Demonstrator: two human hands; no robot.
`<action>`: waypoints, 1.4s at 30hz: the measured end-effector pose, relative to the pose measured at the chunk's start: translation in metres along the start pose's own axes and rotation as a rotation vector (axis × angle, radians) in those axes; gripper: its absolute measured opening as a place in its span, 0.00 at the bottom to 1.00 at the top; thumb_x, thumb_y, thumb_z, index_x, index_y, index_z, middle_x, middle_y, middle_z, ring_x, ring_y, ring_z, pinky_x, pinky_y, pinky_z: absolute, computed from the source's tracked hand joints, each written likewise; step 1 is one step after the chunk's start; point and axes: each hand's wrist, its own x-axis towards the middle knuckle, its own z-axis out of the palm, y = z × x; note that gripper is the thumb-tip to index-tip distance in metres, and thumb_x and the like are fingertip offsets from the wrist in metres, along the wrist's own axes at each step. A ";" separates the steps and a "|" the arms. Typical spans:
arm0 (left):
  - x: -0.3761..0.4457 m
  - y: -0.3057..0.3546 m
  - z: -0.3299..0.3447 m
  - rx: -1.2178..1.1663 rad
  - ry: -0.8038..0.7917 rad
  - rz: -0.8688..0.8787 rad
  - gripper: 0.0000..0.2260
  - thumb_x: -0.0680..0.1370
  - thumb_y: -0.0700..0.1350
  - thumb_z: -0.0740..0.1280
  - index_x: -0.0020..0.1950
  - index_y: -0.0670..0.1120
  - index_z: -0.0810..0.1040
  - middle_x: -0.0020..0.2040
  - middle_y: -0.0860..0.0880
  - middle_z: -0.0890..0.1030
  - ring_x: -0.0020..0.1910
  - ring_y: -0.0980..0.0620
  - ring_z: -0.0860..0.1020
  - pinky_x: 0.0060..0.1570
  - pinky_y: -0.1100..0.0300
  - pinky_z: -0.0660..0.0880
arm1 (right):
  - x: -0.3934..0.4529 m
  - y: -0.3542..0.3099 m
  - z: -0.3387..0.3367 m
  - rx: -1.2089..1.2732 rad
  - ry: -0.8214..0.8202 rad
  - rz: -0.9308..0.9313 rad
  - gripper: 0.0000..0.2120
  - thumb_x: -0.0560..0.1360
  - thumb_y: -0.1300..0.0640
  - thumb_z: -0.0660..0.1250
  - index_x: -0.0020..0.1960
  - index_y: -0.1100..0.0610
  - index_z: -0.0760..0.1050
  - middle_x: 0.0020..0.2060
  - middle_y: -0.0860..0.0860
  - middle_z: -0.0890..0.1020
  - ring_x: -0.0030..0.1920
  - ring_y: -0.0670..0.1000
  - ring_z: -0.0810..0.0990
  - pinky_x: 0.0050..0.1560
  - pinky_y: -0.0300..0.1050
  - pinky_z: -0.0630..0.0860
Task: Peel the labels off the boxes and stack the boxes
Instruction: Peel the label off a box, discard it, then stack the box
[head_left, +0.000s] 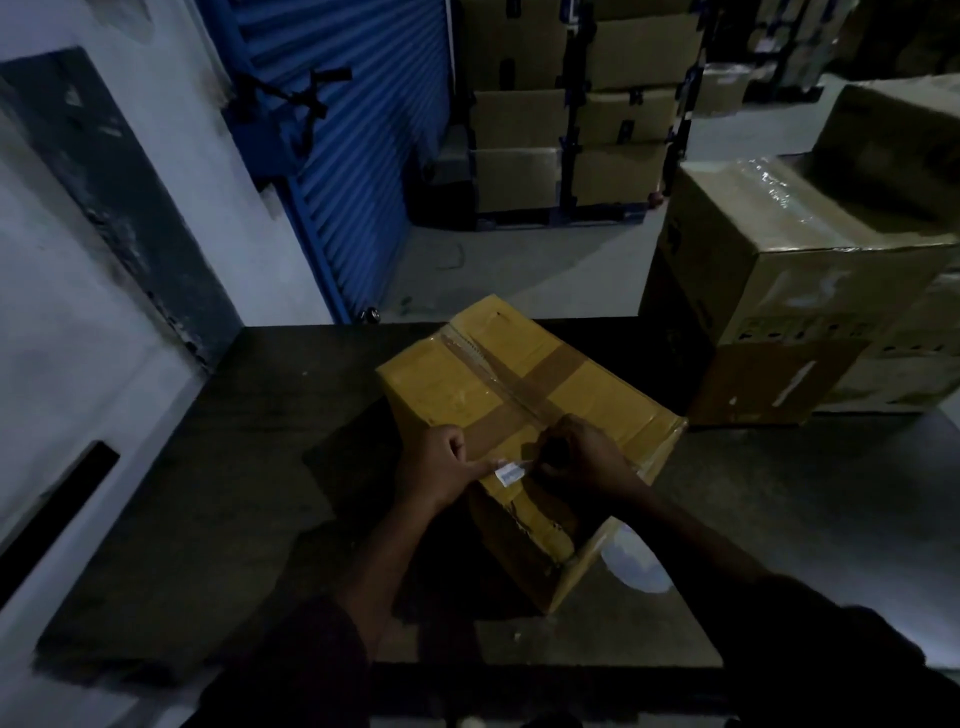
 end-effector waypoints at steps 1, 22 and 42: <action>0.000 -0.001 -0.001 -0.005 0.003 0.000 0.22 0.65 0.56 0.79 0.31 0.50 0.66 0.27 0.54 0.69 0.27 0.57 0.67 0.29 0.62 0.63 | 0.000 0.001 0.000 0.019 -0.001 -0.007 0.13 0.73 0.49 0.72 0.51 0.58 0.80 0.49 0.54 0.81 0.48 0.54 0.80 0.45 0.45 0.74; -0.006 0.000 0.007 -0.016 0.080 0.057 0.19 0.68 0.55 0.77 0.31 0.50 0.68 0.27 0.55 0.70 0.27 0.58 0.69 0.29 0.61 0.64 | -0.007 0.012 -0.002 0.365 0.075 0.097 0.08 0.74 0.50 0.72 0.43 0.54 0.77 0.36 0.48 0.81 0.36 0.43 0.79 0.34 0.40 0.75; -0.024 0.111 0.123 -0.191 -0.093 0.435 0.08 0.76 0.53 0.69 0.51 0.50 0.78 0.41 0.54 0.80 0.40 0.59 0.79 0.37 0.60 0.77 | -0.107 0.048 -0.064 0.912 0.656 0.576 0.01 0.73 0.60 0.72 0.43 0.57 0.82 0.33 0.50 0.83 0.31 0.41 0.78 0.31 0.36 0.75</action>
